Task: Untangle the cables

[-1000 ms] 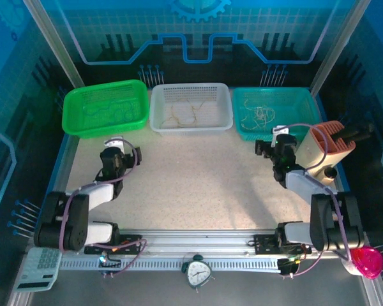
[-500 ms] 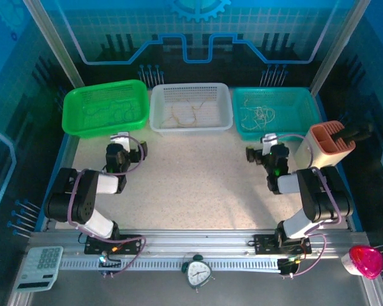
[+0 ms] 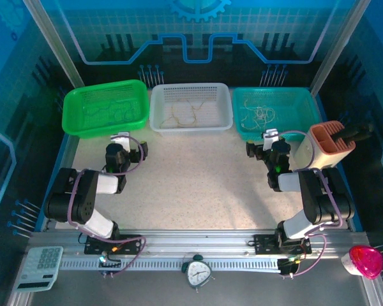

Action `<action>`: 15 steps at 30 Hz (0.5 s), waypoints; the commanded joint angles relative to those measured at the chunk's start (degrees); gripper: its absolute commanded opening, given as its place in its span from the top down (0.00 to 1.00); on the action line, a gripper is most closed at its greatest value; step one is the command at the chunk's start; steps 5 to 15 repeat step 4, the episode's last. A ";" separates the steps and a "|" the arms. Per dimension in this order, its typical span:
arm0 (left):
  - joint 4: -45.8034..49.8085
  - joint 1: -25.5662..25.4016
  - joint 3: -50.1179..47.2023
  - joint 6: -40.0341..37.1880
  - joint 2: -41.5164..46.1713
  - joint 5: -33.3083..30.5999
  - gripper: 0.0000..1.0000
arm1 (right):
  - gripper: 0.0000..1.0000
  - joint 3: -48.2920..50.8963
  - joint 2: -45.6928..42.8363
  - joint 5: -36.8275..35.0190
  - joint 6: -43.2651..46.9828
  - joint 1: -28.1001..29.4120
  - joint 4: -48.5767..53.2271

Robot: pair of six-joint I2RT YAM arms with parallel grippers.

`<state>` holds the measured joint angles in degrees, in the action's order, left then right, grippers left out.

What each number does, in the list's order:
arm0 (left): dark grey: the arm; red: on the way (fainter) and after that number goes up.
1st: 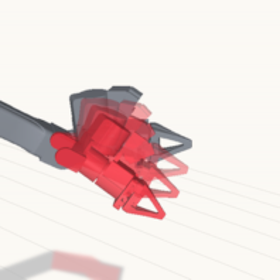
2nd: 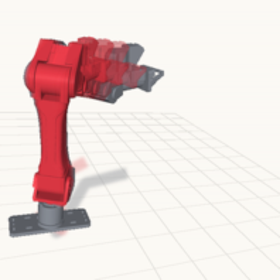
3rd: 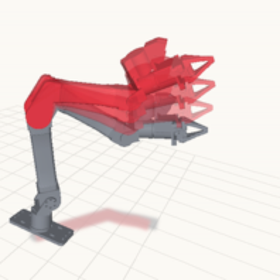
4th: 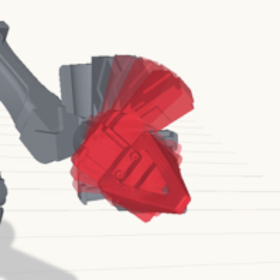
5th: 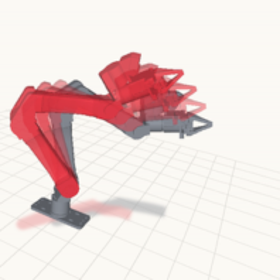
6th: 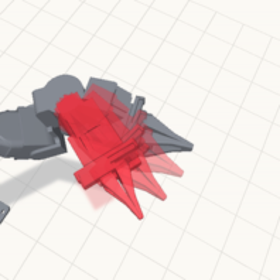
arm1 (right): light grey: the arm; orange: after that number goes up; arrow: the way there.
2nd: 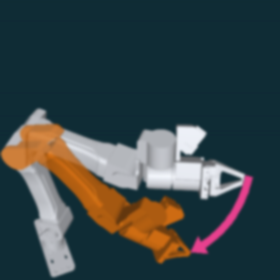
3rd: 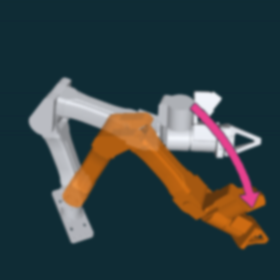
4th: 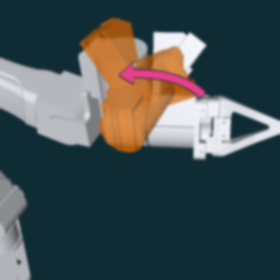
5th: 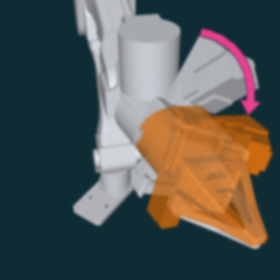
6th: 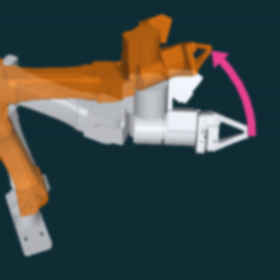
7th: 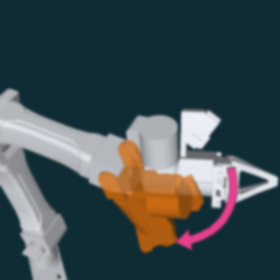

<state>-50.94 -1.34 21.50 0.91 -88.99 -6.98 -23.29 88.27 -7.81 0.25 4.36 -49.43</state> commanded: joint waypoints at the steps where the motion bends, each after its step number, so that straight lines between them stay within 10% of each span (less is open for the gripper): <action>1: -1.89 0.48 0.54 -1.20 -0.03 1.44 0.01 | 0.00 -0.29 -0.34 2.71 -0.30 -0.84 0.37; 15: -1.91 0.47 0.59 -1.19 0.01 1.42 0.01 | 0.00 0.03 -0.31 2.69 -0.27 -0.84 -0.19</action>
